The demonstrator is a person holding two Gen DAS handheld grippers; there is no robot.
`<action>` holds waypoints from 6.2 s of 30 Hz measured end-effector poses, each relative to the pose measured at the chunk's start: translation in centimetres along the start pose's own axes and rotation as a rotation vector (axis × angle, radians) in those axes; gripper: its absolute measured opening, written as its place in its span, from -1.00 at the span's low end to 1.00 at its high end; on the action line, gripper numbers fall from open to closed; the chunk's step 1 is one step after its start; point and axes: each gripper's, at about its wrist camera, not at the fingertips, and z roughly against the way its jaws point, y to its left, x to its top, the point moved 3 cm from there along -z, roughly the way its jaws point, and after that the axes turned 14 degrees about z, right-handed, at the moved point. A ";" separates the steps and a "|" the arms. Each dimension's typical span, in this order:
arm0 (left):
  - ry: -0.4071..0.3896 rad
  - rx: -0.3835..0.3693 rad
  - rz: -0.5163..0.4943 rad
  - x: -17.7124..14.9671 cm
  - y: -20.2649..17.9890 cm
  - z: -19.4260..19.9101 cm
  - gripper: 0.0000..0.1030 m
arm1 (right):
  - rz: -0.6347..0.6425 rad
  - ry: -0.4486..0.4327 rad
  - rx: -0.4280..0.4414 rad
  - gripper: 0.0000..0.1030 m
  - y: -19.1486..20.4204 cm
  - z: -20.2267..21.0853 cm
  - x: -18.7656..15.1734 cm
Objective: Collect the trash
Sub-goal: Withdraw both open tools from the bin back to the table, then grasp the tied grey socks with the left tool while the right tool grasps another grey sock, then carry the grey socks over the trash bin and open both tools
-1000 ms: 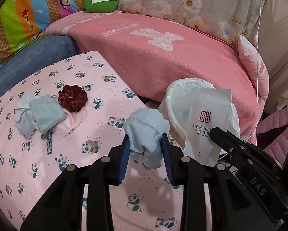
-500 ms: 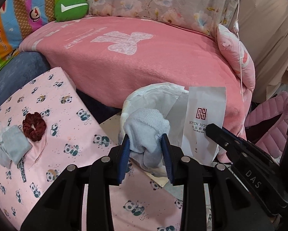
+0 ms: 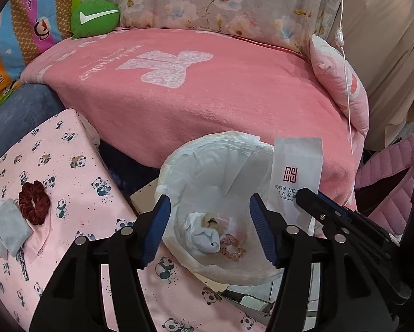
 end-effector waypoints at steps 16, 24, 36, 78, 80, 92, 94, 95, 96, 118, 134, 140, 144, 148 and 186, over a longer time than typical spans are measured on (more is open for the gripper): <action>-0.046 0.084 0.058 -0.7 3.7 1.9 0.19 | 0.022 -0.009 0.001 -0.32 2.6 0.4 -0.4; -0.055 0.101 0.108 -1.3 6.2 3.3 0.19 | 0.053 -0.004 0.020 -0.19 5.2 1.1 -0.9; -0.077 0.134 0.184 -2.5 9.9 5.7 0.19 | 0.114 0.019 0.062 -0.18 9.8 1.2 -1.8; -0.119 0.354 0.486 -6.4 31.1 11.8 0.38 | 0.373 0.158 0.198 -0.06 28.5 -3.6 -5.7; -0.112 0.350 0.502 -6.2 32.1 11.6 0.38 | 0.379 0.161 0.205 -0.06 29.1 -4.0 -5.7; -0.092 0.233 0.576 -3.6 35.9 9.3 0.37 | 0.415 0.185 0.249 -0.05 34.0 -7.7 -5.2; -0.090 0.208 0.581 -3.3 36.1 8.8 0.35 | 0.419 0.189 0.253 -0.05 34.5 -8.3 -5.1; -0.089 0.195 0.578 -3.1 36.1 8.6 0.33 | 0.421 0.191 0.253 -0.05 34.7 -8.7 -5.0; -0.087 0.187 0.573 -3.0 36.1 8.4 0.25 | 0.424 0.194 0.254 -0.05 35.0 -9.0 -5.0; -0.068 0.110 0.574 -3.4 37.0 8.8 -0.66 | 0.508 0.283 0.259 -0.05 39.6 -16.1 -6.8; -0.081 0.129 0.585 -5.4 34.8 10.8 -0.66 | 0.415 0.239 0.303 -0.78 37.2 -12.8 -6.9; -0.095 0.129 0.572 -6.2 33.0 12.3 -0.66 | 0.367 0.197 0.330 -0.78 36.1 -9.6 -6.4; -0.107 0.120 0.560 -6.4 31.6 13.1 -0.66 | 0.337 0.159 0.346 -0.78 35.1 -7.3 -5.7; -0.122 0.115 0.539 -6.2 30.0 14.0 -0.67 | 0.309 0.120 0.356 -0.78 33.9 -5.3 -4.9; -0.073 0.040 0.190 -2.6 10.8 9.8 -0.67 | -0.025 -0.075 0.171 -0.78 11.3 3.7 -1.0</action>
